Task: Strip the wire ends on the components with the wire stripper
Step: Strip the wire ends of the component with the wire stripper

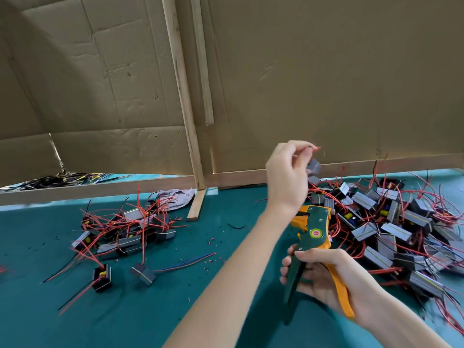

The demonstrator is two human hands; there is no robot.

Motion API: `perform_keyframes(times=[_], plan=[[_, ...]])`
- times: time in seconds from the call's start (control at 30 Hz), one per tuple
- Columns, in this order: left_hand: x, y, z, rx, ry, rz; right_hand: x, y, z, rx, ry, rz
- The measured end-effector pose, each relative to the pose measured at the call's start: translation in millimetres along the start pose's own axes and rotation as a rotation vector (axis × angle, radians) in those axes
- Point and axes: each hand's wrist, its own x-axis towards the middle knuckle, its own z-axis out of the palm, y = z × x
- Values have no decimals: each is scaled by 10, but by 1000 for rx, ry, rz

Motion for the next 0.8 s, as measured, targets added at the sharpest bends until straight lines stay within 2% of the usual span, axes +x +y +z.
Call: perform_keyframes(times=[0.07,0.17,0.27,0.4,0.47,0.53,0.63,0.7,0.8], plan=[[-46,-15,173,-39,-114,-67,10,-18,-28,18,12,-11],[-189,-75,183,49,-367,-177,28,-30,-66,30,23,-8],[-285,-190,-118,209,-439,-273,42,-26,-75,30,19,0],[-278,-310,-872,894,-688,-379,48,4,-73,6,-11,13],[-251,-299,-1253,1192,-729,-468,45,14,-74,-6,-25,11],[-206,-228,-1599,1379,-731,-601,35,10,-61,-7,-27,4],[-159,-78,-1949,1475,-792,-858,19,-16,-60,-9,-7,-11],[-151,-59,-2104,1501,-803,-939,6,-30,-49,-8,0,-13],[-155,-178,-2246,1348,-736,-1064,-1,-39,-41,2,15,-15]])
